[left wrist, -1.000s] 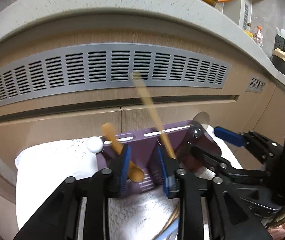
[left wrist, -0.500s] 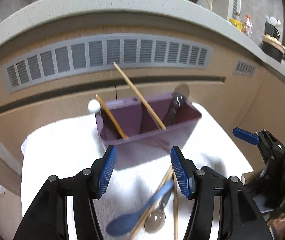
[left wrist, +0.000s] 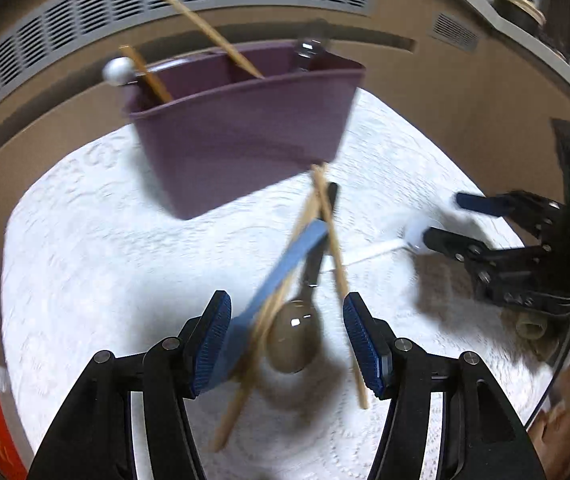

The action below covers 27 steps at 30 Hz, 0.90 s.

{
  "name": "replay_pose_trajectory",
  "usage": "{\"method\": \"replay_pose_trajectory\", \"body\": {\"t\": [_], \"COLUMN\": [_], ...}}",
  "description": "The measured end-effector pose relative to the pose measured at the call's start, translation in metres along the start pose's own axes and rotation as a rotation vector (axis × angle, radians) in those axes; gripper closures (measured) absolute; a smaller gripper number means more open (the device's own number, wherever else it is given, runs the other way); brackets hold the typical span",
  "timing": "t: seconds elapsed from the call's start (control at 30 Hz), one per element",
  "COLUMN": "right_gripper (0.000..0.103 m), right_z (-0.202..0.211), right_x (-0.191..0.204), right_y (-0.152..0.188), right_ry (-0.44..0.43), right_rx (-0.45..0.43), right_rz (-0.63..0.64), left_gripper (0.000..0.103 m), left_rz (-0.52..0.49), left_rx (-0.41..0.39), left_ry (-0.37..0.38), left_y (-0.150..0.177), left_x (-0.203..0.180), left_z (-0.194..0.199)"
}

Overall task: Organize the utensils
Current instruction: 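Grasp the blue plastic spoon handle with the left tool while the right tool reaches the white plastic spoon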

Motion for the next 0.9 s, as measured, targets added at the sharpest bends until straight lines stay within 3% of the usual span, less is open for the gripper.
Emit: {"method": "replay_pose_trajectory", "body": {"t": [0.07, 0.13, 0.27, 0.43, 0.53, 0.7, 0.9], "right_gripper": [0.067, 0.072, 0.072, 0.072, 0.072, 0.072, 0.072], "right_z": [-0.005, -0.007, -0.003, -0.001, -0.005, -0.009, -0.017], "right_x": [0.001, 0.002, 0.002, 0.008, 0.013, 0.028, 0.037], "right_y": [0.005, 0.008, 0.013, 0.007, 0.001, -0.011, -0.031], "right_ry": [-0.052, -0.072, -0.069, -0.072, -0.038, -0.011, 0.156], "right_rx": [0.044, 0.056, 0.042, 0.054, 0.075, 0.098, 0.082], "right_rz": [-0.015, -0.018, -0.004, -0.016, -0.042, -0.082, -0.087], "left_gripper": [0.053, 0.059, 0.064, 0.071, 0.080, 0.088, 0.091], "left_rz": [-0.040, -0.078, -0.115, -0.049, -0.001, 0.014, 0.058], "left_rx": [0.007, 0.034, 0.098, 0.152, 0.133, 0.083, 0.034], "left_ry": [-0.008, 0.003, -0.018, -0.004, 0.046, 0.064, 0.113], "left_y": [-0.006, -0.013, -0.027, -0.033, -0.033, -0.021, -0.008], "left_x": [-0.006, -0.011, -0.009, 0.007, 0.011, 0.019, 0.041], "left_z": [-0.005, -0.012, -0.031, -0.055, -0.056, -0.040, -0.020]}}
Point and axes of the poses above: each gripper's, at about its wrist camera, not at the fingertips, and z roughly against the way its jaws point, x to its left, y to its underside, the point moved 5 cm from there along -z, roughly the way its jaws point, and after that the axes turned 4 degrees about -z, right-handed, at the moved point
